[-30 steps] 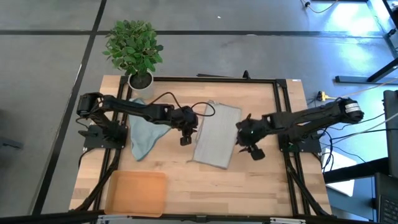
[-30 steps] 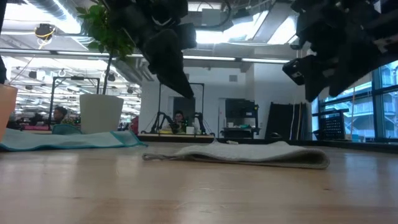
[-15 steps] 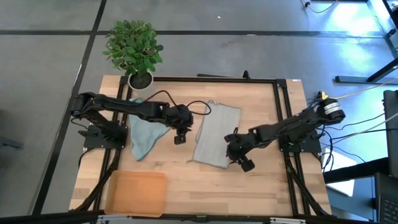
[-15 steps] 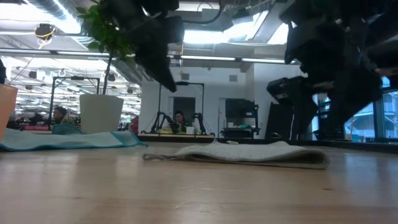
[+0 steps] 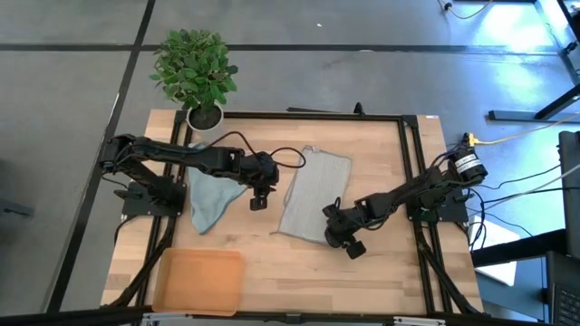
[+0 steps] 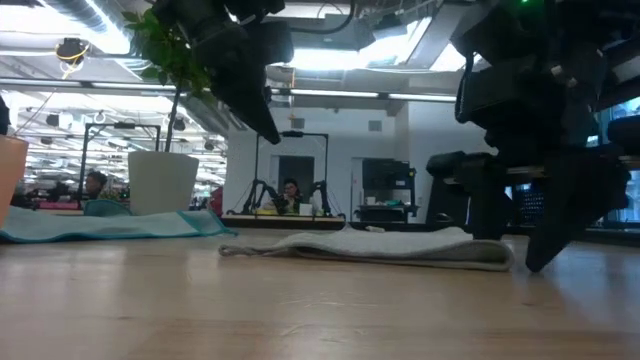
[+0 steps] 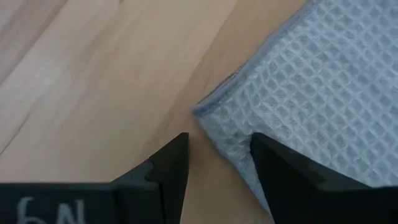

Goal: Roll microfiber towels into tight, uniform cylinder then place into a basket
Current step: Fold the gray microfiber towel

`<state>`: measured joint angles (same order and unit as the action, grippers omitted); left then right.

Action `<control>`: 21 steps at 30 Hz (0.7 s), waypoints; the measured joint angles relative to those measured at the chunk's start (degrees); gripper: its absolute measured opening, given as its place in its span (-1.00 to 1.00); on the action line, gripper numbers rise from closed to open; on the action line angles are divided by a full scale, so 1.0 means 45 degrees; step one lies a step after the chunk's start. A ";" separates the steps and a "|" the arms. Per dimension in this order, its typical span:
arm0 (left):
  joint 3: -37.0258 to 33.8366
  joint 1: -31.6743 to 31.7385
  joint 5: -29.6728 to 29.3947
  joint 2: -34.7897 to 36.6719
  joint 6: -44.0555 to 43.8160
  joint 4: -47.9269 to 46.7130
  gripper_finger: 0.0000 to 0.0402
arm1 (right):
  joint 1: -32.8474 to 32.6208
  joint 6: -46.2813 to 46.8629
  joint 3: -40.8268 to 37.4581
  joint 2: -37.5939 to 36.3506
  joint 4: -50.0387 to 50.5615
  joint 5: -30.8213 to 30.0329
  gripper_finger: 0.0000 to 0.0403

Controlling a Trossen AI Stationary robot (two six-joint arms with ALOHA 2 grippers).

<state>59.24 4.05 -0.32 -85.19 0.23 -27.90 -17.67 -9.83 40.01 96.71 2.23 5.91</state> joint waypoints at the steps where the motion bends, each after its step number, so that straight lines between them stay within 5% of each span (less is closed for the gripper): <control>1: 0.0000 0.0000 0.0000 0.0000 -0.0027 -0.0043 -0.63 | 0.0005 0.0252 -0.0002 0.0031 -0.0102 -0.0061 -0.11; 8: 0.0000 -0.0024 0.0005 0.0000 -0.0262 -0.0004 -0.63 | 0.0015 0.1820 -0.0015 0.0072 -0.0436 -0.1007 -0.20; 17: 0.0000 -0.0043 0.0005 0.0000 -0.0272 -0.0014 -0.63 | 0.0034 0.3138 -0.0042 0.0091 -0.0518 -0.1547 -0.92; 21: 0.0000 -0.0288 0.0000 -0.0005 -0.0001 -0.0039 -0.63 | 0.0145 0.3346 -0.0044 0.0097 -0.0513 -0.1506 -0.94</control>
<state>59.24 2.76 -0.32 -85.21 0.22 -28.08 -17.02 5.22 39.81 97.14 -0.08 -0.87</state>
